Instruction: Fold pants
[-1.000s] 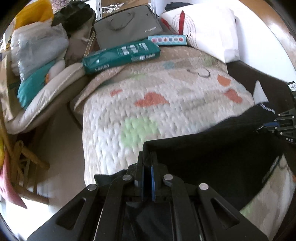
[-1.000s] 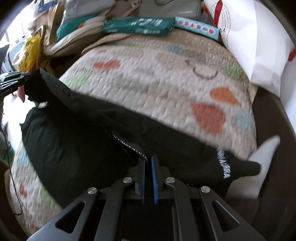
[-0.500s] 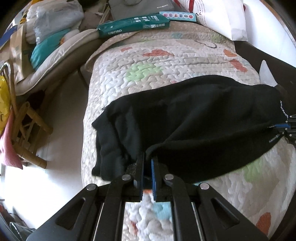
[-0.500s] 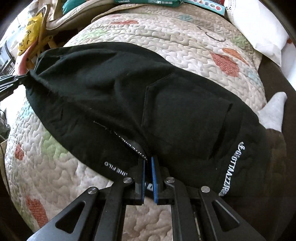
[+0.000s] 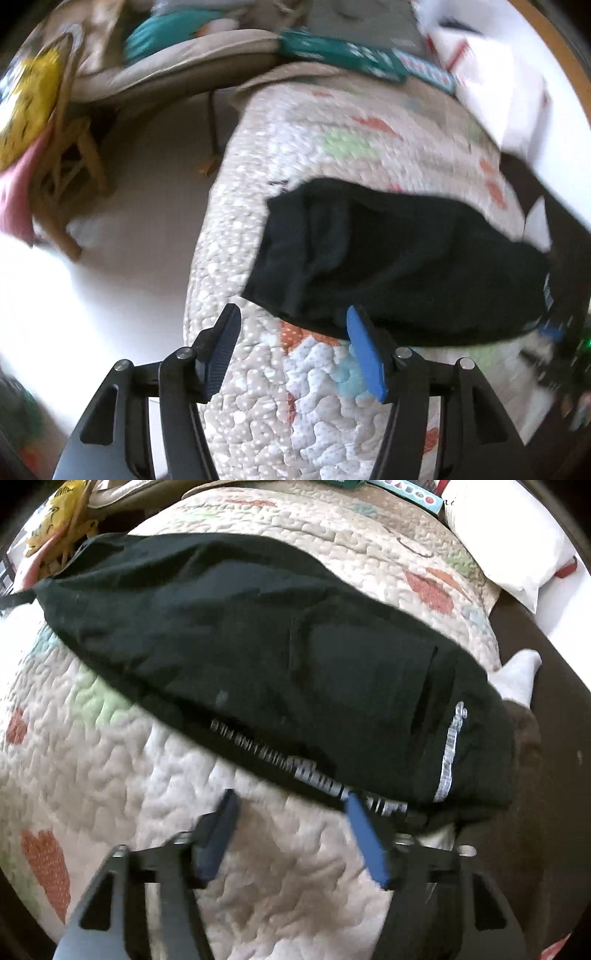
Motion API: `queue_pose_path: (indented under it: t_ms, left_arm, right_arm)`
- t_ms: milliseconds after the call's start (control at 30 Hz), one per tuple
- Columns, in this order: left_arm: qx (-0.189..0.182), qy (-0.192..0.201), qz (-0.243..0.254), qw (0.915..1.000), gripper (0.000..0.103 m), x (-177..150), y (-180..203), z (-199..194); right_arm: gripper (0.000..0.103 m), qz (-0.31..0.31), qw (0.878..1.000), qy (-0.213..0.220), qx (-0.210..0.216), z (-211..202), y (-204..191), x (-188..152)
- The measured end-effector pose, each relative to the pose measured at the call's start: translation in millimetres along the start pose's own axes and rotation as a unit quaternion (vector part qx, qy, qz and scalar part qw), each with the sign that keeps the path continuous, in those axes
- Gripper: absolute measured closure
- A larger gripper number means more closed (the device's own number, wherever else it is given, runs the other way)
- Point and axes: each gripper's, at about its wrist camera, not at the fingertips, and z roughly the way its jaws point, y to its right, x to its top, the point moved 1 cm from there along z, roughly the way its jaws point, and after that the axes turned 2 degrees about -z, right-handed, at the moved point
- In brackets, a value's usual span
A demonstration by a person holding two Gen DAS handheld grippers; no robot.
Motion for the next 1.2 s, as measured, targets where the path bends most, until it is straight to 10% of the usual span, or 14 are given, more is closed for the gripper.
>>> queue_pose_path:
  t_ms: [267, 533, 667, 767, 933, 1200]
  left_arm:
    - [-0.005, 0.029, -0.189, 0.9816, 0.044, 5, -64, -6]
    - [-0.033, 0.048, -0.103, 0.9930, 0.044, 25, 6, 9]
    - [-0.083, 0.017, -0.075, 0.9936, 0.044, 38, 42, 34]
    - [-0.041, -0.014, -0.066, 0.9969, 0.044, 45, 44, 66]
    - [-0.050, -0.027, -0.095, 0.9939, 0.044, 51, 29, 81]
    - [-0.113, -0.029, -0.167, 0.9791, 0.044, 50, 4, 80]
  right_arm:
    - [0.034, 0.059, 0.997, 0.013, 0.047, -24, 10, -7]
    - [0.034, 0.078, 0.988, 0.109, 0.079, -66, 12, 39]
    - [0.034, 0.159, 0.960, 0.159, 0.165, -57, 28, 63]
    - [0.034, 0.220, 0.940, 0.161, 0.206, -36, 31, 68]
    - [0.034, 0.264, 0.956, 0.065, 0.113, 12, 31, 47]
    - [0.035, 0.276, 0.959, 0.061, 0.034, 3, 39, 14]
